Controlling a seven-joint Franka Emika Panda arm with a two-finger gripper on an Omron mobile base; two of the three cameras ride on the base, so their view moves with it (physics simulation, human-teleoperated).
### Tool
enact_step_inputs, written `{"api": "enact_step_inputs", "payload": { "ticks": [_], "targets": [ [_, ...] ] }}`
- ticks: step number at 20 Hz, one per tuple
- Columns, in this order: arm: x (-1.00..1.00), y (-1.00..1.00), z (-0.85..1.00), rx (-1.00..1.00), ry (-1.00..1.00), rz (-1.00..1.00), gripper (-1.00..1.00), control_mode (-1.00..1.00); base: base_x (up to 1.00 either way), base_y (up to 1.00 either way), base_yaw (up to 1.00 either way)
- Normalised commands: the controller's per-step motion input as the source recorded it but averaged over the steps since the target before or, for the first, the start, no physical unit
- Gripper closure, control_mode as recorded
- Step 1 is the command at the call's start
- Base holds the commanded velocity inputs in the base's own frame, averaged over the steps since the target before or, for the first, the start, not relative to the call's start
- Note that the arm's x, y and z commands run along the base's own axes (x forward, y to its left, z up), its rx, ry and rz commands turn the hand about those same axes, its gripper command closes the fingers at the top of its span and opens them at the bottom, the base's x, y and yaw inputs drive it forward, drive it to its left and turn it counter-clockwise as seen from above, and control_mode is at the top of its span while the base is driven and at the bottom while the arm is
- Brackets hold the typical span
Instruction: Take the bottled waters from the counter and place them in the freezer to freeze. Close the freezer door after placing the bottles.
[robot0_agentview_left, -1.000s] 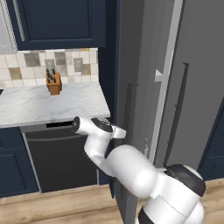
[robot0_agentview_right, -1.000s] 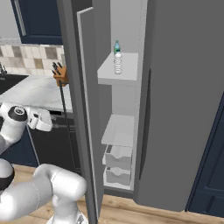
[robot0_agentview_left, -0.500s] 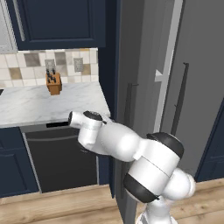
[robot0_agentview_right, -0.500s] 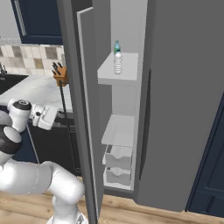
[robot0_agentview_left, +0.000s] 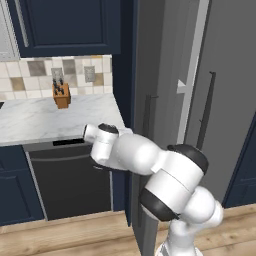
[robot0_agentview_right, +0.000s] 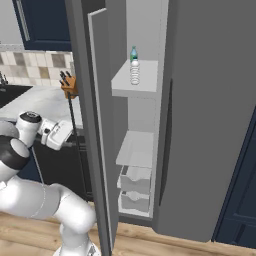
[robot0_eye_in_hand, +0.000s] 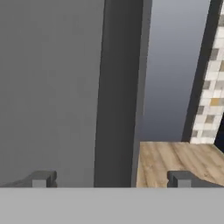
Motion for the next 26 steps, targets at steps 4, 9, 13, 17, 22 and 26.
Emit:
{"api": "enact_step_inputs", "payload": {
  "ticks": [4,9,13,17,22,26],
  "targets": [
    [-0.57,-0.47,0.00,0.00,-0.18,-0.02,-1.00,-1.00,0.00,0.00,0.00],
    [-0.06,-0.72,0.13,0.12,-0.04,0.00,-1.00,-1.00,0.00,0.00,0.00],
    [0.15,-0.75,0.14,0.17,0.01,0.04,-1.00,-1.00,0.00,0.00,0.00],
    [0.00,-0.69,0.09,0.20,0.00,0.10,-1.00,-1.00,0.00,0.00,0.00],
    [0.01,-0.77,0.05,0.27,0.01,0.18,-1.00,-1.00,0.00,0.00,0.00],
    [0.29,-0.72,0.05,0.24,0.13,0.23,-1.00,-1.00,0.00,0.00,0.00]
  ]
}}
